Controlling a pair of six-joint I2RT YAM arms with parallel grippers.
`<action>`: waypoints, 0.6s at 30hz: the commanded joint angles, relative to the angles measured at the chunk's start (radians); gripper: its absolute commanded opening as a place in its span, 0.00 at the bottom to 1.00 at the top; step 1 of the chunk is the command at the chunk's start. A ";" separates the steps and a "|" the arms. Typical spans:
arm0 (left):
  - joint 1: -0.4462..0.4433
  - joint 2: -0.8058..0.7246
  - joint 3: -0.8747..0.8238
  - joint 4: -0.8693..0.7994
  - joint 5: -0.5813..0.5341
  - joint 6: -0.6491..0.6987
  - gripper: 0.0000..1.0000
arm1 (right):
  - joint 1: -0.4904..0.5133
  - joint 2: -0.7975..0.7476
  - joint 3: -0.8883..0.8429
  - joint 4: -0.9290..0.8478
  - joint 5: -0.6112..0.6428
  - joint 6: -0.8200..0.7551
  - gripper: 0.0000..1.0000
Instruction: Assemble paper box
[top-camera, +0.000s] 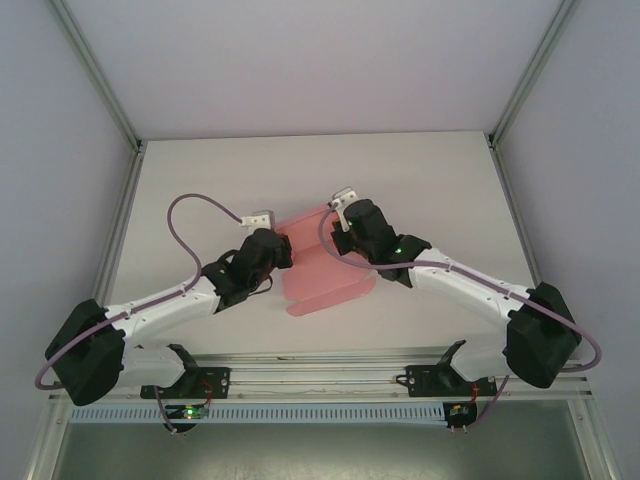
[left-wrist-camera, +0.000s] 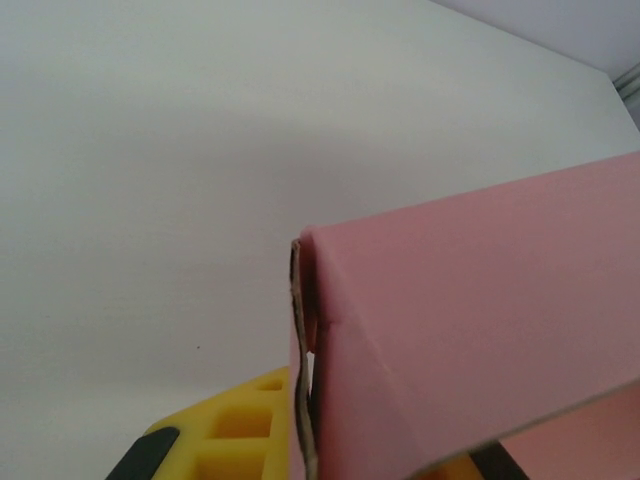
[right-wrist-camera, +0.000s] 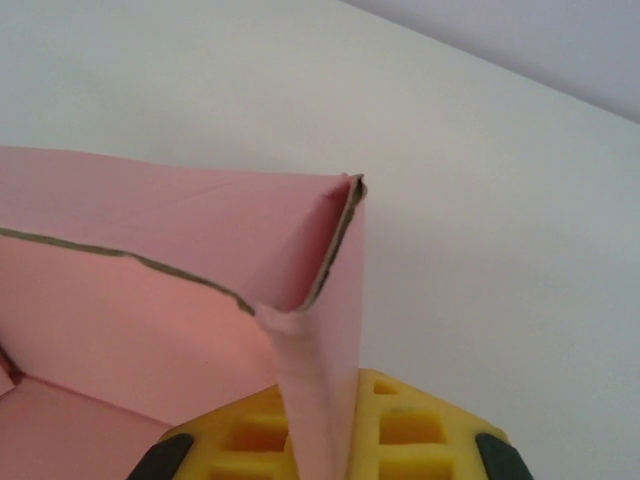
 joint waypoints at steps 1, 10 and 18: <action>-0.011 0.018 0.056 -0.138 -0.137 -0.087 0.00 | -0.001 0.033 0.035 -0.027 0.208 0.043 0.00; -0.019 0.103 0.181 -0.512 -0.352 -0.274 0.00 | 0.009 0.130 0.104 -0.142 0.644 0.040 0.00; 0.006 0.139 0.209 -0.744 -0.431 -0.372 0.00 | -0.039 0.145 0.100 -0.171 0.854 0.023 0.00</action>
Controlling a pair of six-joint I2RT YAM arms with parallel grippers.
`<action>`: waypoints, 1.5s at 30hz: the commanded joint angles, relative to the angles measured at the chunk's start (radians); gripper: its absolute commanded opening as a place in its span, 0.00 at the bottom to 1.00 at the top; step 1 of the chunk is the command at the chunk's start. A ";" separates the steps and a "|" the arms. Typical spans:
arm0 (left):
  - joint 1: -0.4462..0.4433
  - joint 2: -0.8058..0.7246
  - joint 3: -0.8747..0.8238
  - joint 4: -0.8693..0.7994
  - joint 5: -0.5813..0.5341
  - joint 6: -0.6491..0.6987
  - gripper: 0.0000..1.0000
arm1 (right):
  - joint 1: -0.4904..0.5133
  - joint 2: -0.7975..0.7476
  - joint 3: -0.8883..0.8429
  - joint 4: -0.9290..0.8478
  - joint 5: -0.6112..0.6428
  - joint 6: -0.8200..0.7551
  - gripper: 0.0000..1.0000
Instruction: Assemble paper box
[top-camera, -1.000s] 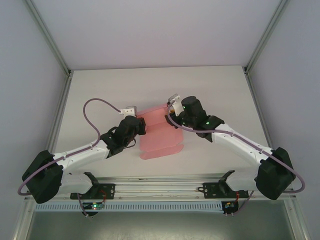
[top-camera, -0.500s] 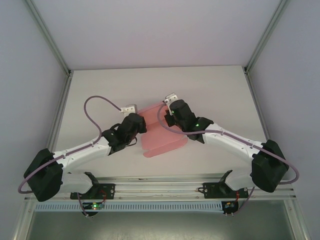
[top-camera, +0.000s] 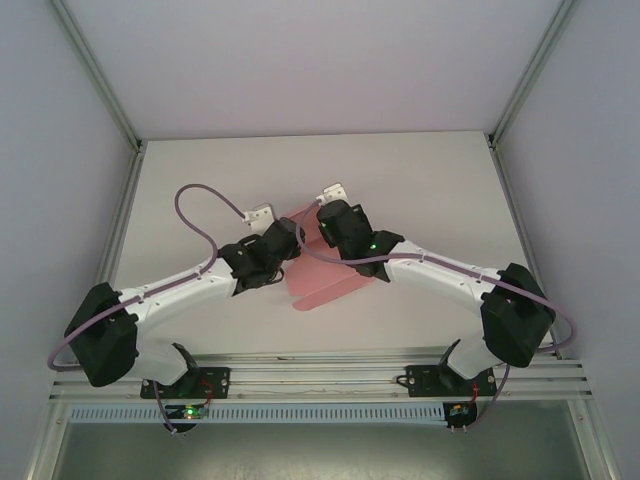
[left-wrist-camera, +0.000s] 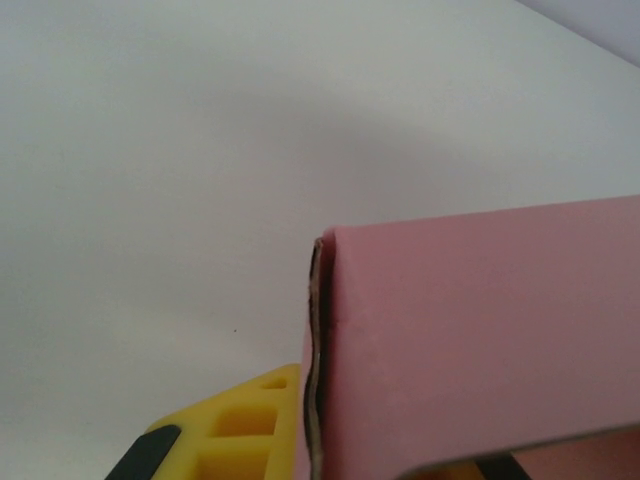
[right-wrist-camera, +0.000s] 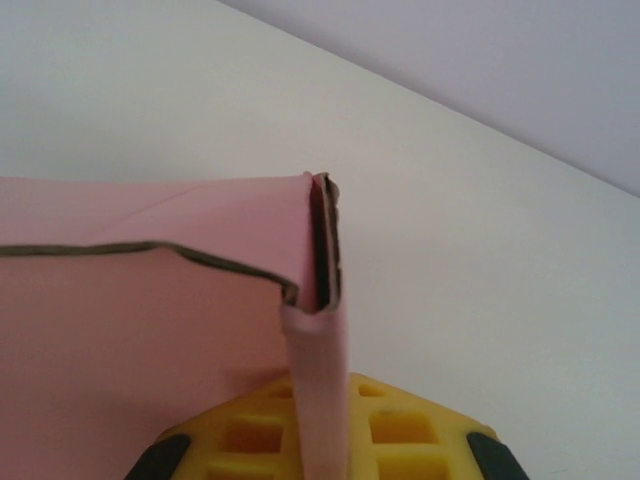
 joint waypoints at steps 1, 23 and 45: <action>0.052 0.008 -0.031 -0.396 -0.263 -0.105 0.00 | -0.114 -0.007 -0.011 -0.144 0.535 -0.002 0.00; 0.057 -0.060 -0.086 -0.044 0.046 0.158 0.00 | -0.320 -0.182 -0.160 0.045 -0.705 -0.063 0.11; 0.056 -0.032 -0.060 -0.009 0.071 0.209 0.00 | -0.316 -0.284 -0.194 0.132 -1.133 0.067 0.98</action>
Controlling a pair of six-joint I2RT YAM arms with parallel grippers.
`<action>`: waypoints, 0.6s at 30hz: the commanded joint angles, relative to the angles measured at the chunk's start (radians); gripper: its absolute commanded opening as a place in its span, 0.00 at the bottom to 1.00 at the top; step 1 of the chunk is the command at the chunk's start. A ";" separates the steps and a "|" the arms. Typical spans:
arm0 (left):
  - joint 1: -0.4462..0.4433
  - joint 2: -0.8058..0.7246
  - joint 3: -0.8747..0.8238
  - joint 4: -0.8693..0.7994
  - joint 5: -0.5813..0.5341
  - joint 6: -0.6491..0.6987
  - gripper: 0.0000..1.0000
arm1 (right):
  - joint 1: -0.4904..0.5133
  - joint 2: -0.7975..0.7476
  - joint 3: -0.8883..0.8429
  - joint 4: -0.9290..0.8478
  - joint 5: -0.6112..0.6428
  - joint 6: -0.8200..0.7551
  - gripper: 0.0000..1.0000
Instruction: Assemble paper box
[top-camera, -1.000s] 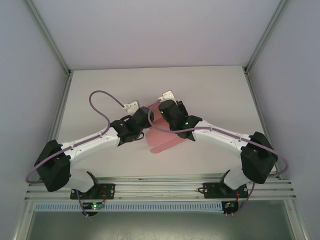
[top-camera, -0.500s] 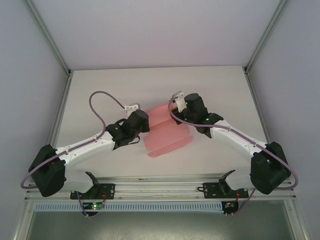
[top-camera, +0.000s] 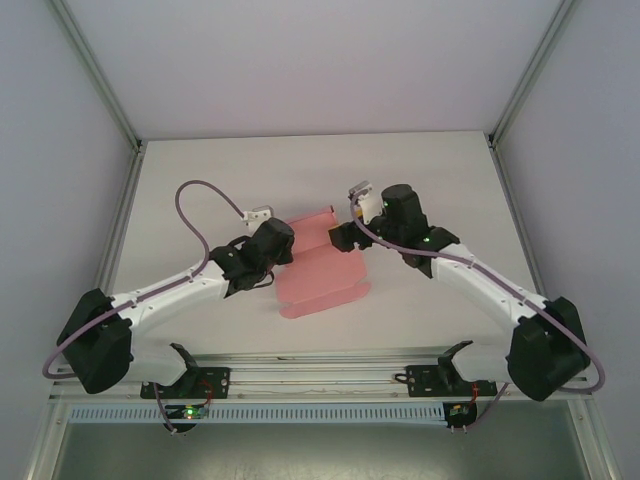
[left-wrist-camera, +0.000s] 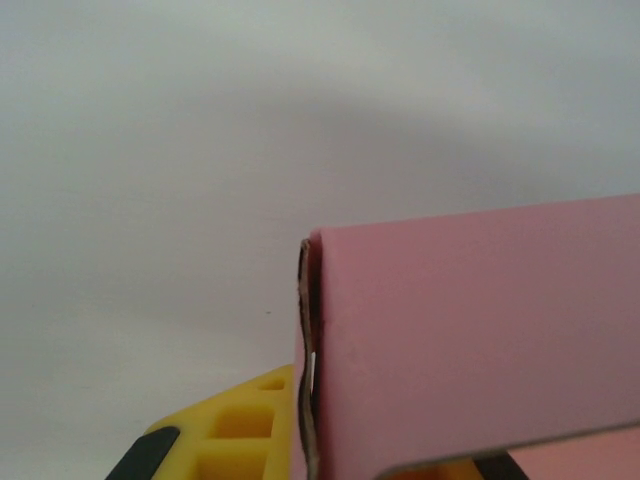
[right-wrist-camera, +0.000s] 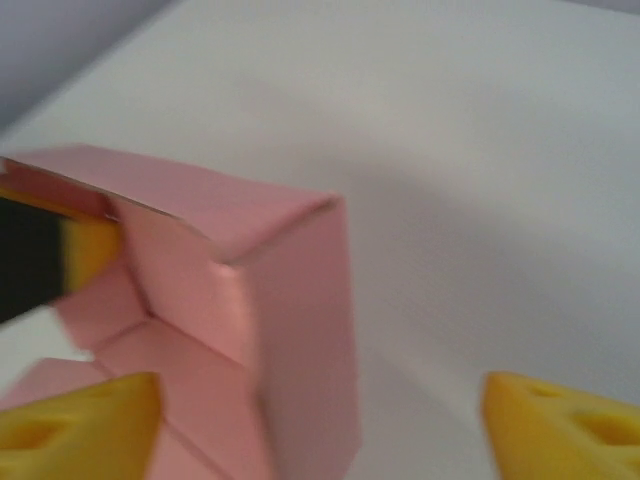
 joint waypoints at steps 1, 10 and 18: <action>0.011 0.019 0.007 -0.038 -0.035 0.032 0.00 | -0.006 -0.054 -0.041 0.113 -0.188 0.122 0.98; 0.011 0.028 0.044 -0.044 0.002 0.254 0.00 | -0.026 -0.189 -0.104 0.095 -0.097 0.262 0.98; 0.026 0.081 0.141 -0.147 0.108 0.485 0.00 | -0.043 -0.458 -0.262 -0.017 0.140 0.288 0.98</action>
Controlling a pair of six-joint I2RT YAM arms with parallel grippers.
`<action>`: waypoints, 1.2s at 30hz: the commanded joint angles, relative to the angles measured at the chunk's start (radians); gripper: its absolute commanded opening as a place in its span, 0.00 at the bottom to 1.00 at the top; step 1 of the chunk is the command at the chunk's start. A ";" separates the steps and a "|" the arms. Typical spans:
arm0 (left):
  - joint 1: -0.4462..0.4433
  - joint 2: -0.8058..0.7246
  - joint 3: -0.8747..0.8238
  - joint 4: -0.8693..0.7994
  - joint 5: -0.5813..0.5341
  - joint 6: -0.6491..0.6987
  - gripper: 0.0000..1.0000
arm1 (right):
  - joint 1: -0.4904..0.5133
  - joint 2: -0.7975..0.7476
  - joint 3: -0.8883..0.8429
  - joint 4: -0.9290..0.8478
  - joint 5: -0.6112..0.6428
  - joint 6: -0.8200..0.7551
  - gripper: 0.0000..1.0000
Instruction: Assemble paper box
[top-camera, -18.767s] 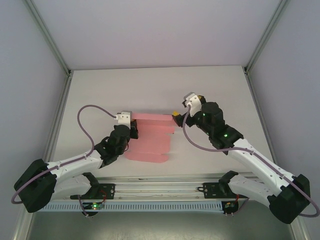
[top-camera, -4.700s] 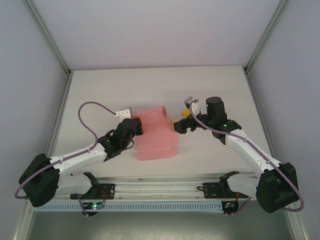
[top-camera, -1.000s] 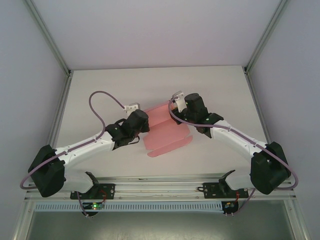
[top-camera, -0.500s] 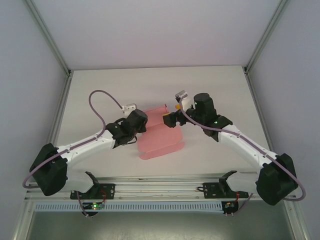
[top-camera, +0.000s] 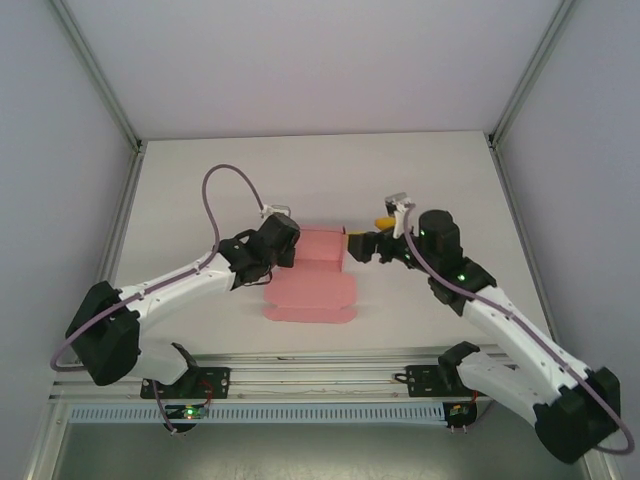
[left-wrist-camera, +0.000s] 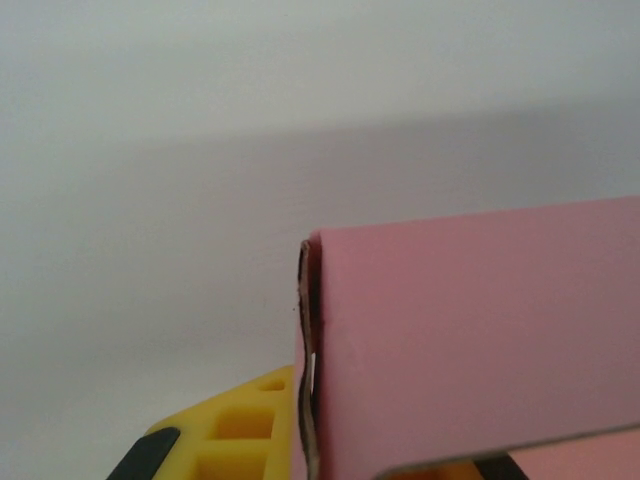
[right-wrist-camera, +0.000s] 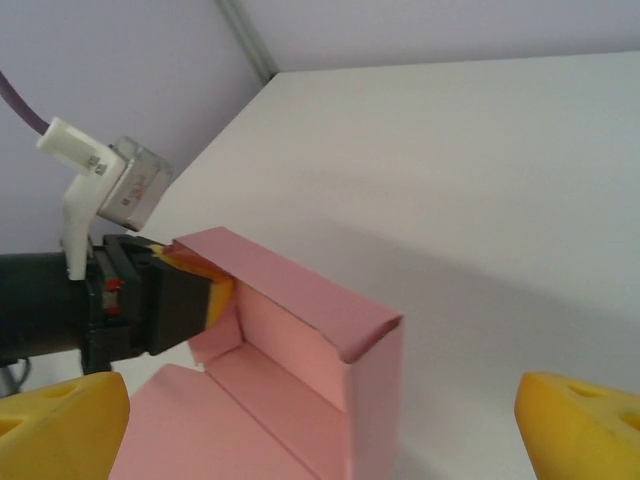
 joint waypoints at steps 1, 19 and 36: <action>0.020 0.033 0.079 -0.099 0.057 0.155 0.00 | -0.010 -0.115 -0.067 -0.044 0.111 0.037 0.98; 0.018 0.448 0.581 -0.499 0.140 0.944 0.00 | -0.018 -0.247 -0.120 -0.124 0.169 0.045 0.98; 0.008 0.868 1.139 -0.909 0.129 1.241 0.00 | -0.113 -0.238 -0.104 -0.249 0.294 0.086 0.99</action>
